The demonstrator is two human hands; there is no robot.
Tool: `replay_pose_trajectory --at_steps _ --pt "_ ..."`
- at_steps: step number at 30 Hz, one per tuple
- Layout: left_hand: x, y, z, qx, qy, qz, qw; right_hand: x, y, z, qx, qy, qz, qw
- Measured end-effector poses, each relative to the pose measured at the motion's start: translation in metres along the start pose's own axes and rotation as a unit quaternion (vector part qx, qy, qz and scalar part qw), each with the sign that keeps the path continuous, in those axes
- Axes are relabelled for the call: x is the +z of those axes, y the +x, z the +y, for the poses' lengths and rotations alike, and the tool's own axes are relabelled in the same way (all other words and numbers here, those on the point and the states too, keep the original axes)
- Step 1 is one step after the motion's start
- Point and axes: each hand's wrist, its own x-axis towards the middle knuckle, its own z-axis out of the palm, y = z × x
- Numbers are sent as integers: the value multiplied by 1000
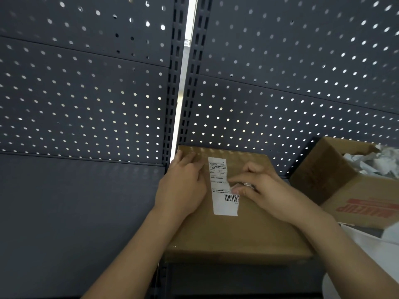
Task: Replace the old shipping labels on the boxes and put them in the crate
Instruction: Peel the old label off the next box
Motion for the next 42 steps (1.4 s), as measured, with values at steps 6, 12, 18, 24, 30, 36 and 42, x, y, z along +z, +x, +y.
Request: replay_pose_trajectory --at_steps 6,12,18,24,30,36,42 --pt "1 0 -1 2 -2 -2 1000 7 -6 1 -49 -89 78 992" --pt "3 1 -1 0 1 6 1000 8 -12 0 -42 -72 98 992" --pt "3 0 -1 1 7 3 1000 -1 -16 -19 -38 39 172 984" --pt "2 -1 -1 4 3 -2 1000 -16 -6 -21 -1 116 186 976" --pt "2 -1 -1 6 -1 -2 1000 -6 -14 -6 70 63 99 991" --pt "1 -1 0 9 -2 3 1000 0 -17 -1 47 -3 58 997" --pt "1 -1 0 3 3 2 1000 7 -18 -1 -8 -28 65 997"
